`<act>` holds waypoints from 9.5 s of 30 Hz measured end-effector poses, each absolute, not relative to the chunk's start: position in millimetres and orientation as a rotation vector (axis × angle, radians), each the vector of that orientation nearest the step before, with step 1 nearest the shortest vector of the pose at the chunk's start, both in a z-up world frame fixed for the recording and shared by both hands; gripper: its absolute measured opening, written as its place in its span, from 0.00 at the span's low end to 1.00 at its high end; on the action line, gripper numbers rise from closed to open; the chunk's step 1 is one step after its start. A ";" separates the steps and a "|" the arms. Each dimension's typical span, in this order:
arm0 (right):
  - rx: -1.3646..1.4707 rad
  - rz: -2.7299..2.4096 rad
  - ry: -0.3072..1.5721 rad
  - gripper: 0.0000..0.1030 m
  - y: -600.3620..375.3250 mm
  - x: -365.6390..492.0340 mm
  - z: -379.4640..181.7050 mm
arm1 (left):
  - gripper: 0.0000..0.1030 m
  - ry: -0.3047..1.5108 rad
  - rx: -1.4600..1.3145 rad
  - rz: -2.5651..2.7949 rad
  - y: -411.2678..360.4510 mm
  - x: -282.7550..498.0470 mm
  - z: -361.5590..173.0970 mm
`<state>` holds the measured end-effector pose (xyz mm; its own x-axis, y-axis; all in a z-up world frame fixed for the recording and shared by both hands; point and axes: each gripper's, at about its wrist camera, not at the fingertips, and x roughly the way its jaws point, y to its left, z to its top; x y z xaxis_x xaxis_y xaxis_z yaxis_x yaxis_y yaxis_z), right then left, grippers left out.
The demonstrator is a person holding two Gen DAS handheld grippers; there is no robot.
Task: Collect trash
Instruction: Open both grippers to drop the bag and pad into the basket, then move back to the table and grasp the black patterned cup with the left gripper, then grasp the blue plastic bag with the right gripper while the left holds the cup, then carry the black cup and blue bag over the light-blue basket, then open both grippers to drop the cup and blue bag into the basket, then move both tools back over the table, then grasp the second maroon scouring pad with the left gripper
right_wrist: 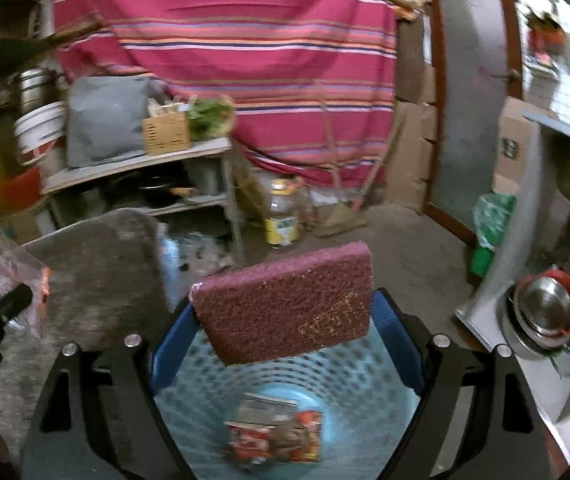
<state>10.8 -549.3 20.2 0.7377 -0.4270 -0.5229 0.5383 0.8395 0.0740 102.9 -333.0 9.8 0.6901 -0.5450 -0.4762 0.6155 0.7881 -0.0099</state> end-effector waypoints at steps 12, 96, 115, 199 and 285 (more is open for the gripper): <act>0.280 -0.614 0.540 0.81 -597.8 -9.9 2.6 | 0.44 0.538 0.205 -0.796 -416.4 91.2 -7.3; -0.013 0.028 0.656 0.96 -136.6 183.2 -7.7 | 0.53 0.601 0.046 0.071 110.4 175.4 -13.2; -0.124 0.223 0.773 0.25 -69.8 209.2 -36.0 | 0.53 0.572 -0.045 0.108 152.4 175.5 -4.2; 0.236 -0.392 0.607 0.24 -564.5 9.5 -1.8 | 0.53 0.511 0.165 -0.639 -388.3 93.5 -5.0; -0.008 -0.096 0.760 0.94 -246.3 241.3 -42.3 | 0.63 0.732 0.011 0.083 93.9 233.8 -36.2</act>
